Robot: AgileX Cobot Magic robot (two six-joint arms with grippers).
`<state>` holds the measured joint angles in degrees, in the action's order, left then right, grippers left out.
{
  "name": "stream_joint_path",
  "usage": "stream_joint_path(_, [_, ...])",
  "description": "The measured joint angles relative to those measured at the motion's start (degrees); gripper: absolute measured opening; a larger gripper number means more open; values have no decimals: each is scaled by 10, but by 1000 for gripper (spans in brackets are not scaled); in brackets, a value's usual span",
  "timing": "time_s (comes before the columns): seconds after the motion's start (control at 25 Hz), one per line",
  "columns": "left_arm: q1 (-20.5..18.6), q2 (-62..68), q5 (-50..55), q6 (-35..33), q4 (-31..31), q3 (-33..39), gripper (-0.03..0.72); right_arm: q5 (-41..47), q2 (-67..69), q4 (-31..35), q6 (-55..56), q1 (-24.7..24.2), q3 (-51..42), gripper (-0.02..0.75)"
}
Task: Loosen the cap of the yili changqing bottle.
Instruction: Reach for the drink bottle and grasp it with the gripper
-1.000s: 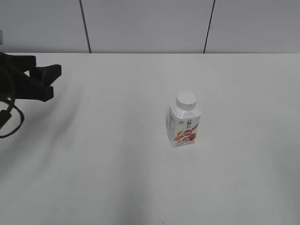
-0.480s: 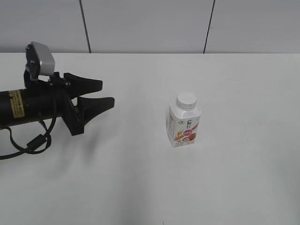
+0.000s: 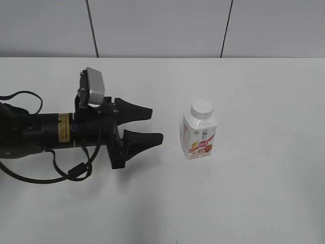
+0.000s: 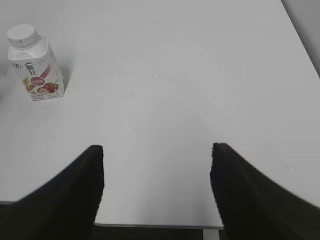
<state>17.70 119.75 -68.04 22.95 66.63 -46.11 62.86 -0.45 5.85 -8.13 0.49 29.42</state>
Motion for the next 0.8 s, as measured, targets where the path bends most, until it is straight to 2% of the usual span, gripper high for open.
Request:
stream_joint_path(0.32, [64, 47, 22, 23, -26, -75, 545, 0, 0, 0, 0, 0, 0, 531])
stream_joint_path(0.64, [83, 80, 42, 36, -32, -132, 545, 0, 0, 0, 0, 0, 0, 531])
stream_joint_path(0.8, [97, 84, 89, 36, -35, -156, 546, 0, 0, 0, 0, 0, 0, 531])
